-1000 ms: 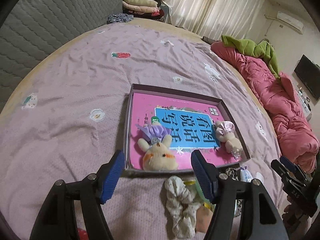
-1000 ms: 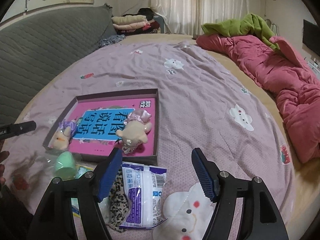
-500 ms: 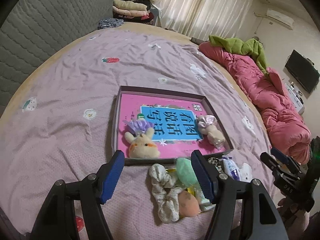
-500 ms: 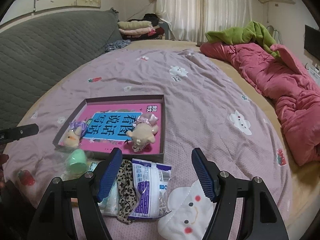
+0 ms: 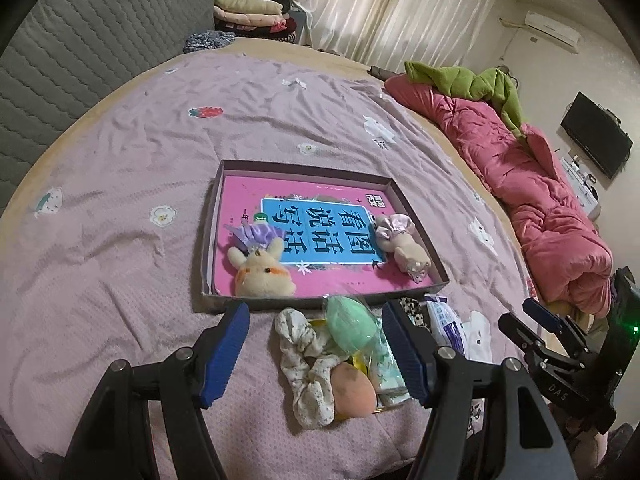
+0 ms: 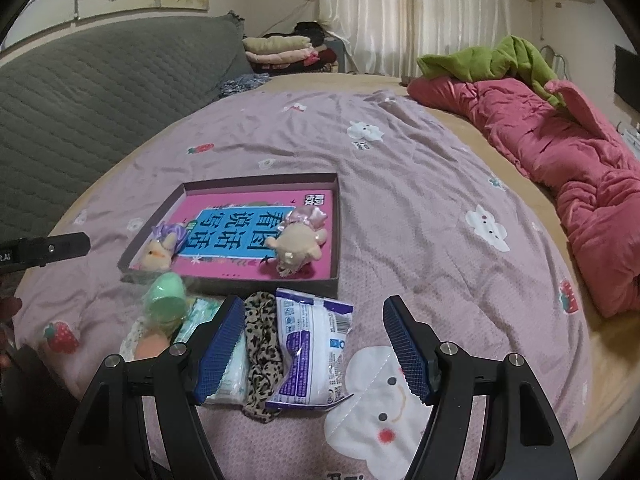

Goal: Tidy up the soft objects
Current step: 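Open both tools and withdraw them back toward the remaining pile, then grasp the bagged green ball with left tool while right tool grasps the snack bag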

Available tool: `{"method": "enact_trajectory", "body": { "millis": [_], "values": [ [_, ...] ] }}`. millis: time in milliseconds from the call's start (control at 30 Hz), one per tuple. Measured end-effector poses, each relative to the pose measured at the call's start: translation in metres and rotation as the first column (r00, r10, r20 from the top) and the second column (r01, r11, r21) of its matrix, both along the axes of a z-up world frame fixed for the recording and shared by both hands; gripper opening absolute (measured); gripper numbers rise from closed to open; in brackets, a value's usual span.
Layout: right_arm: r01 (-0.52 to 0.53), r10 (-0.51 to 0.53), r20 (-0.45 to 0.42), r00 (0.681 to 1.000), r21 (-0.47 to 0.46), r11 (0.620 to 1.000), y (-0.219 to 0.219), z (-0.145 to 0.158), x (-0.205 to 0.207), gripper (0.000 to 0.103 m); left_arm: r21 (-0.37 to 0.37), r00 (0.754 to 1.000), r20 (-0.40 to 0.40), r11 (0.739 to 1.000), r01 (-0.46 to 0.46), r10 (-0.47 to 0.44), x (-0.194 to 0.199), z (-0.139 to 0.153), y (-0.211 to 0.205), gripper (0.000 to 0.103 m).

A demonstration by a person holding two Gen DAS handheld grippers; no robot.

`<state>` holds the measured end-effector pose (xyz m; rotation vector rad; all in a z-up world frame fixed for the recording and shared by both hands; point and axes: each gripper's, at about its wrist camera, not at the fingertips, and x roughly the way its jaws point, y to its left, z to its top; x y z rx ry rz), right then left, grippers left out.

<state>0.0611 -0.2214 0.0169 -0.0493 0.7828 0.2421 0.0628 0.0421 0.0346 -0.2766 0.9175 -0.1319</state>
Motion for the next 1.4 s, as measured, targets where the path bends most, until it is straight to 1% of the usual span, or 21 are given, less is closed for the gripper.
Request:
{"method": "enact_trajectory", "body": {
  "millis": [233,367,433,500,767,967,1200,1400],
  "values": [
    [-0.018,0.018,-0.01,1.0,0.011,1.0,0.003,-0.003,-0.003,0.073,-0.007,0.999,-0.022,1.0,0.027,-0.027,-0.001,-0.007,-0.011,0.068],
    [-0.015,0.015,-0.025,1.0,0.01,1.0,0.002,-0.009,-0.002,0.074,0.0,0.998,-0.04,0.999,0.053,-0.053,-0.001,-0.012,-0.021,0.068],
    [-0.012,0.012,-0.03,0.999,0.015,1.0,0.001,-0.011,-0.002,0.074,-0.014,0.997,-0.047,0.998,0.061,-0.062,0.0,-0.014,-0.025,0.068],
    [-0.011,0.012,-0.037,0.999,0.016,1.0,0.0,-0.013,-0.002,0.074,-0.012,0.996,-0.053,0.998,0.069,-0.069,0.001,-0.017,-0.028,0.068],
    [-0.016,0.017,-0.09,0.996,0.009,1.0,0.002,-0.034,0.003,0.074,-0.008,0.993,-0.084,0.996,0.085,-0.086,0.007,-0.029,-0.036,0.068],
    [-0.008,0.01,-0.104,0.995,0.018,1.0,0.001,-0.04,0.007,0.074,-0.011,0.989,-0.113,0.996,0.091,-0.092,0.02,-0.041,-0.04,0.068],
    [0.0,0.003,-0.127,0.992,0.02,1.0,-0.001,-0.05,0.013,0.074,0.006,0.981,-0.156,0.993,0.121,-0.119,0.041,-0.061,-0.055,0.068],
    [0.013,-0.01,-0.15,0.989,0.018,1.0,-0.005,-0.061,0.019,0.074,-0.014,0.975,-0.178,0.992,0.129,-0.13,0.053,-0.075,-0.056,0.067]
  ]
}}
